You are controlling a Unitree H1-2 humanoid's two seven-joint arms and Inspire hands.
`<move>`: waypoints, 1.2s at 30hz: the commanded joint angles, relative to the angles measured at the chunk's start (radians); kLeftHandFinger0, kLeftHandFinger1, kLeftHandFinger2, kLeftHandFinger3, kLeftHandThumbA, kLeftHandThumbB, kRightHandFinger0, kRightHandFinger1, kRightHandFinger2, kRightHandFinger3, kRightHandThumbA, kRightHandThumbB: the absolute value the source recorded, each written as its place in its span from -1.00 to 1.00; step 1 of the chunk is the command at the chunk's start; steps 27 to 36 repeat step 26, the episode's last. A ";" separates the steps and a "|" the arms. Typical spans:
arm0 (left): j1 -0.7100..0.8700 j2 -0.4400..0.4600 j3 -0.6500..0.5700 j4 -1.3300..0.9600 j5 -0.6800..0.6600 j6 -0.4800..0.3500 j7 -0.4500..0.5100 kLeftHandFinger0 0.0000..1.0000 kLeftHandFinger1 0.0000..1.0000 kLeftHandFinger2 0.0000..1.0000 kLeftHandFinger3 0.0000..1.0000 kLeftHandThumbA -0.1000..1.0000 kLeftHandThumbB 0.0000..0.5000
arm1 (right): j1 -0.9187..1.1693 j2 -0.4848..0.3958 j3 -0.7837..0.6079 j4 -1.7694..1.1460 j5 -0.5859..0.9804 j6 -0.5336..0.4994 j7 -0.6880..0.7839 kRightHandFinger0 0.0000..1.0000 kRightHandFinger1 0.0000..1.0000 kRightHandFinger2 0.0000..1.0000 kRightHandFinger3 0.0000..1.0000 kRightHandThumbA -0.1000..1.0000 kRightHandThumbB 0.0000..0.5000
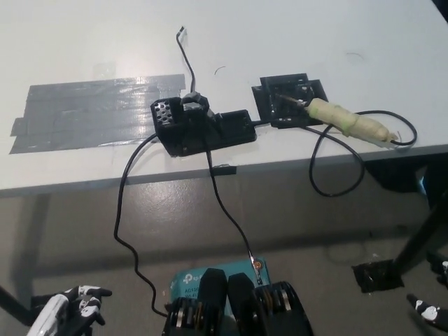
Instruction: The robot uses its right hand to grab the soldering gun kept on the middle of the table and pulls it out of its base and keep it on the right side of the base
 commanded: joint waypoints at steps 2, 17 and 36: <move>-0.017 0.038 0.010 -0.021 0.005 0.001 -0.022 -0.89 -0.71 -0.45 0.02 -0.07 0.13 | -0.036 -0.015 -0.014 -0.026 0.081 -0.020 -0.095 1.00 1.00 1.00 1.00 0.33 -0.52; -0.032 0.035 0.016 -0.023 0.005 0.029 -0.020 -0.82 -0.68 -0.45 0.03 -0.13 -0.04 | -0.036 -0.047 0.017 -0.035 0.112 -0.058 -0.176 0.14 0.61 1.00 1.00 -0.01 -0.79; -0.033 0.039 0.016 -0.028 0.009 0.022 -0.025 -0.84 -0.65 -0.41 0.10 -0.08 0.03 | -0.045 -0.071 0.036 -0.027 0.125 -0.039 -0.188 0.19 0.60 1.00 1.00 -0.14 -0.92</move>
